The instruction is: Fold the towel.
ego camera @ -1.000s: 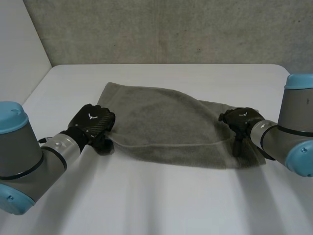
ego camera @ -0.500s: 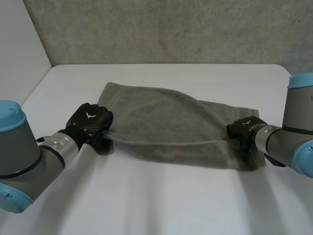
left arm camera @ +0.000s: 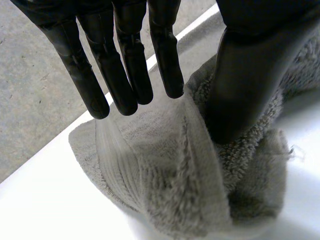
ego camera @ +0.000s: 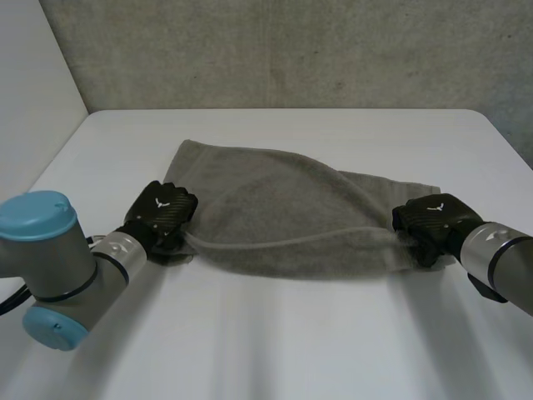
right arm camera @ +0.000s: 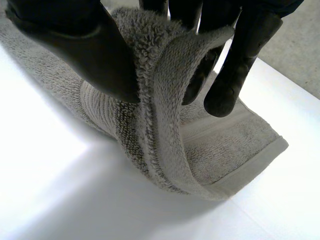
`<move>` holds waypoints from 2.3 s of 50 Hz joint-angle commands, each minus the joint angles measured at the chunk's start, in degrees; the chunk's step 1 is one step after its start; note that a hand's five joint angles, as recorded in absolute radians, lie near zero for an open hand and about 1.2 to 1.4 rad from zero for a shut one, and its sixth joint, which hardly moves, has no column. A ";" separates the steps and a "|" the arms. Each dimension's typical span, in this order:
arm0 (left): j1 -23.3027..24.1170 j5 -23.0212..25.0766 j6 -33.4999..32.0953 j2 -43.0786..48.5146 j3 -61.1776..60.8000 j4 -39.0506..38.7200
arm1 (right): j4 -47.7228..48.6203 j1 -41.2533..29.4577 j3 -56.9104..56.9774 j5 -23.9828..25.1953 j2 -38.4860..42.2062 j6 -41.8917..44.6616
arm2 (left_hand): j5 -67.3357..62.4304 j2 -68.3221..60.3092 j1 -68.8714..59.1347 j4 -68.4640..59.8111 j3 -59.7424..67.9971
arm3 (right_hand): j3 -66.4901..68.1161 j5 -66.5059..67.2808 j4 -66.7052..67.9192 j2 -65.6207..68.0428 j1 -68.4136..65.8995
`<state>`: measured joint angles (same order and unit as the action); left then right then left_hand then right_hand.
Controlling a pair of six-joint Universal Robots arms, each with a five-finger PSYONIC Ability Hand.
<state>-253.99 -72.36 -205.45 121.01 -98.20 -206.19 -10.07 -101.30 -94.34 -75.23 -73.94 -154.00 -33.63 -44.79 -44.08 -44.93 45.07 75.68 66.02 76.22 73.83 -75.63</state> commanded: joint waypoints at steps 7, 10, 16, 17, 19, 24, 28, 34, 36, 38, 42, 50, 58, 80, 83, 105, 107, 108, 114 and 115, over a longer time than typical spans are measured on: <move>0.07 -4.45 -4.53 4.93 4.68 -2.10 | -0.56 6.99 -0.75 4.74 -5.50 -1.56 | 0.62 1.78 1.07 1.91 -2.05 | 4.32 3.98 3.78 6.17 -4.37; -0.02 -4.98 -4.53 5.98 5.74 -2.28 | -0.65 8.66 -1.02 5.62 -6.82 -1.74 | 0.62 1.78 1.06 1.91 -2.05 | 4.32 3.98 3.78 6.17 -4.37; -0.37 -5.60 -4.53 5.99 6.53 -1.58 | -0.65 11.03 -1.02 7.81 -9.63 -3.84 | -2.23 -1.07 -1.78 -0.93 0.79 | 4.32 3.98 3.78 6.17 -4.37; -0.63 -5.86 -4.53 5.29 6.36 -1.32 | -0.74 11.47 -0.93 8.34 -10.42 -4.20 | -5.24 -4.08 -4.79 -3.95 3.80 | 4.32 3.98 3.78 6.17 -4.37; -1.07 -6.04 -4.53 3.72 6.01 -1.23 | -0.74 11.82 -0.58 8.78 -11.21 -4.55 | -8.43 -7.27 -7.99 -7.14 7.00 | 4.32 3.98 3.78 6.17 -4.37; -1.69 -5.77 -4.00 -4.12 3.63 0.53 | -1.70 12.44 1.53 9.75 -14.21 -5.52 | -20.58 -19.42 -20.13 -19.28 19.14 | 4.32 3.98 3.78 6.17 -4.37; -1.51 -5.42 -3.82 -11.68 2.23 3.69 | -2.76 12.27 5.14 10.81 -16.06 -7.80 | -36.37 -35.21 -35.92 -35.07 34.93 | 4.32 3.98 3.78 6.17 -4.37; -0.81 -0.26 -0.14 -27.21 1.26 9.40 | -7.58 11.83 11.37 13.62 -16.32 -9.74 | -36.37 -35.21 -35.92 -35.07 34.93 | 4.32 3.98 3.78 6.17 -4.37; -0.98 1.50 1.00 -29.06 1.43 10.02 | -8.20 11.83 12.33 13.88 -16.32 -9.74 | -36.37 -35.21 -35.92 -35.07 34.93 | 4.32 3.98 3.78 6.17 -4.37; -1.42 3.09 2.14 -30.47 1.52 10.89 | -8.64 11.92 12.95 13.97 -16.23 -9.65 | -36.37 -35.21 -35.92 -35.07 34.93 | 4.32 3.98 3.78 6.17 -4.37; -2.30 6.26 3.91 -31.11 2.84 14.76 | -10.75 11.83 14.10 14.24 -14.31 -8.51 | -36.37 -35.21 -35.92 -35.07 34.93 | 4.32 3.98 3.78 6.17 -4.37; -4.33 5.83 3.56 -14.36 10.81 22.04 | -15.05 6.30 22.26 10.56 0.61 0.52 | -36.37 -35.21 -35.92 -35.07 34.93 | 4.32 3.98 3.78 6.17 -4.37; -3.01 0.73 3.65 5.37 31.41 29.27 | -14.01 -0.92 34.14 3.07 15.41 6.35 | -36.37 -35.21 -35.92 -35.07 34.93 | 4.32 3.98 3.78 6.17 -4.37; 3.68 -6.04 17.62 2.38 54.67 12.31 | 21.41 -4.69 36.10 -1.41 10.83 -10.53 | -36.37 -35.21 -35.92 -35.07 34.93 | 4.32 3.98 3.78 6.17 -4.37; 3.06 -4.20 17.54 2.47 43.50 10.82 | 21.41 -4.87 31.00 -0.71 11.97 -8.78 | -36.37 -35.21 -35.92 -35.07 34.93 | 4.32 3.98 3.78 6.17 -4.37; -0.63 1.78 -6.46 -2.71 4.61 -1.40 | 19.74 1.01 6.11 0.79 6.10 3.18 | -36.37 -35.21 -35.92 -35.07 34.93 | 4.32 3.98 3.78 6.17 -4.37; -0.72 1.70 -6.46 -3.15 3.90 -1.49 | 19.83 1.55 5.14 0.79 5.30 3.01 | -36.37 -35.21 -35.92 -35.07 34.93 | 4.32 3.98 3.78 6.17 -4.37; -0.81 1.61 -6.46 -3.24 3.37 -1.58 | 19.74 1.81 4.35 0.79 4.78 3.01 | -36.37 -35.21 -35.92 -35.07 34.93 | 4.32 3.98 3.78 6.17 -4.37; -0.90 1.17 -6.90 -2.01 3.10 -2.46 | 19.65 2.51 1.98 0.61 3.81 3.09 | -36.37 -35.21 -35.92 -35.07 34.93 | 4.32 3.98 3.78 6.17 -4.37; -0.90 1.17 -6.90 -2.01 3.11 -2.46 | 19.65 2.51 1.97 0.61 3.81 3.09 | -36.37 -35.21 -35.92 -35.07 34.93 | 4.32 3.98 3.78 6.17 -4.37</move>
<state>-254.88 -70.83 -212.51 117.91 -95.18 -208.09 9.66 -99.29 -90.76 -74.50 -69.67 -150.92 -65.14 -76.90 -72.98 -77.56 76.87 76.12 66.78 76.23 75.26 -76.00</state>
